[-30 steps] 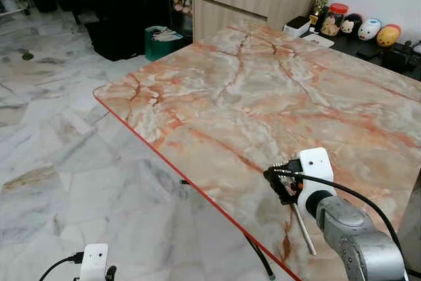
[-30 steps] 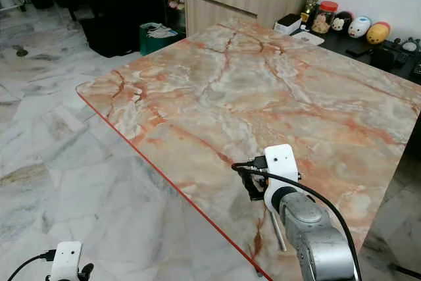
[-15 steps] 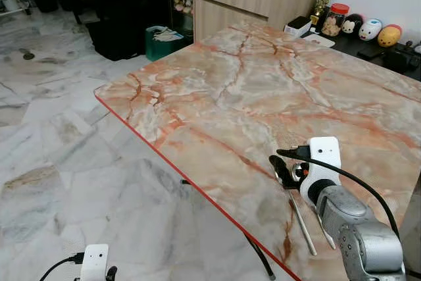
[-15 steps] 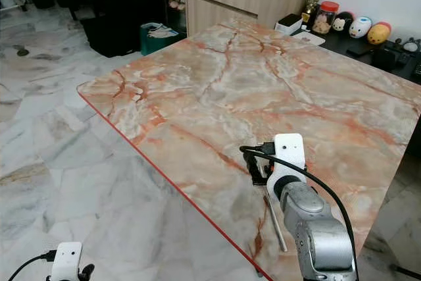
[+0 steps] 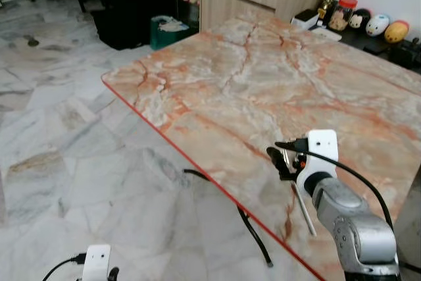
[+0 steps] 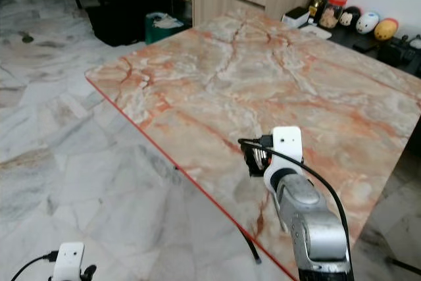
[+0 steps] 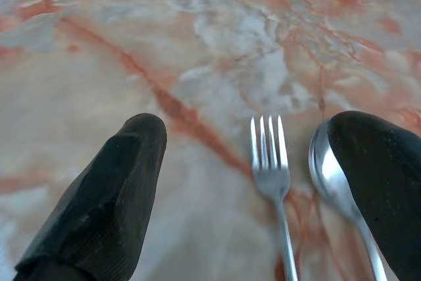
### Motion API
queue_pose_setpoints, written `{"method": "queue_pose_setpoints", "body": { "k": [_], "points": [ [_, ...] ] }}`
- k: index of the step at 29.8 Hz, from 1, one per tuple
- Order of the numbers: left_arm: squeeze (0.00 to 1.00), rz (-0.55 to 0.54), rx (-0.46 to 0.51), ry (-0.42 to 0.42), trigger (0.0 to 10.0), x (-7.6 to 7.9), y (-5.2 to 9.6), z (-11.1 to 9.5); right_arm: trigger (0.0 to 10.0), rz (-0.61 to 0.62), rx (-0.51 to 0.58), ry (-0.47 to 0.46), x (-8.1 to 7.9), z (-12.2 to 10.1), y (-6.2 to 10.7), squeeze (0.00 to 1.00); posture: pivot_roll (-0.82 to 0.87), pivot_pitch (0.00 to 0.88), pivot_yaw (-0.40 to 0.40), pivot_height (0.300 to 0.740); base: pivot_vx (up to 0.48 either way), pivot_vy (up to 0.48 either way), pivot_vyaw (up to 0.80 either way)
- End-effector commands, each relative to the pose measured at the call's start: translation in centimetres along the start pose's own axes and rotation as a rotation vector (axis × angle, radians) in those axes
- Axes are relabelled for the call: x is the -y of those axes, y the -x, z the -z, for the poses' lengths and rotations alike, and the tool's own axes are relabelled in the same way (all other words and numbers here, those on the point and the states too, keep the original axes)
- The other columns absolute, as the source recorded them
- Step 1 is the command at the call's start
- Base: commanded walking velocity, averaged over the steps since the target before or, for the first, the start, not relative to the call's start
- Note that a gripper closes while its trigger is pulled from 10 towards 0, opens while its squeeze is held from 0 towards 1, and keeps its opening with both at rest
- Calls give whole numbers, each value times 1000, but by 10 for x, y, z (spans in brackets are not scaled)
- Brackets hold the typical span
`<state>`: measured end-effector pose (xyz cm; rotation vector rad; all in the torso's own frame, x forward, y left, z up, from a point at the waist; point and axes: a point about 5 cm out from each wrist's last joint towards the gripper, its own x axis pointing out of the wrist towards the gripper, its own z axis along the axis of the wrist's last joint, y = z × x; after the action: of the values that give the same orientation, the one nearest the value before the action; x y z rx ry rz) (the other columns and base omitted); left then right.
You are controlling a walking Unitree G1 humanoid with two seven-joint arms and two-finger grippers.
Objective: Setting the table
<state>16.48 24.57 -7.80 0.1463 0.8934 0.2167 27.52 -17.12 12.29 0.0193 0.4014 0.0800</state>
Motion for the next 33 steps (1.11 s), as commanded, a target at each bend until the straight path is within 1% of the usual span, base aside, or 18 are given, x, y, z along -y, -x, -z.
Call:
{"method": "queue_pose_setpoints", "body": {
  "k": [1,13,19,22,25,27,29,31,32,33],
  "points": [
    [0,-11,-28,-14,10000,-3,0,3,10000,5,20,-1,0,-4,-2,0,17,0,-40,740,0,0,0],
    [0,-14,-37,2,10000,-5,2,9,10000,-2,28,-7,-3,-6,-6,0,22,0,-43,740,0,0,0],
    [0,-11,-39,1,10000,-3,3,11,10000,45,13,-8,2,-6,-7,0,10,0,-34,740,0,0,0],
    [0,-8,-39,-2,10000,-3,3,11,10000,79,-29,8,8,2,-3,0,4,0,-30,740,0,0,0],
    [0,-5,-37,-7,10000,-3,2,10,10000,150,-100,25,19,20,5,0,-4,0,-24,740,0,0,0],
    [0,-5,-37,-8,10000,-3,2,10,10000,156,-112,25,21,23,7,0,-6,0,-23,740,0,0,0],
    [0,-6,-35,-15,10000,-4,2,8,10000,131,-157,37,20,32,13,0,-11,0,-21,740,0,0,0],
    [0,-6,-35,-16,10000,-4,2,8,10000,128,-163,40,19,33,14,0,-10,0,-21,740,0,0,0],
    [0,-6,-33,-16,10000,-4,1,7,10000,165,-181,30,25,37,17,0,-9,0,-21,740,0,0,0],
    [0,-6,-33,-16,10000,-4,1,7,10000,165,-181,30,25,37,17,0,-9,0,-21,740,0,0,0]
  ]
}}
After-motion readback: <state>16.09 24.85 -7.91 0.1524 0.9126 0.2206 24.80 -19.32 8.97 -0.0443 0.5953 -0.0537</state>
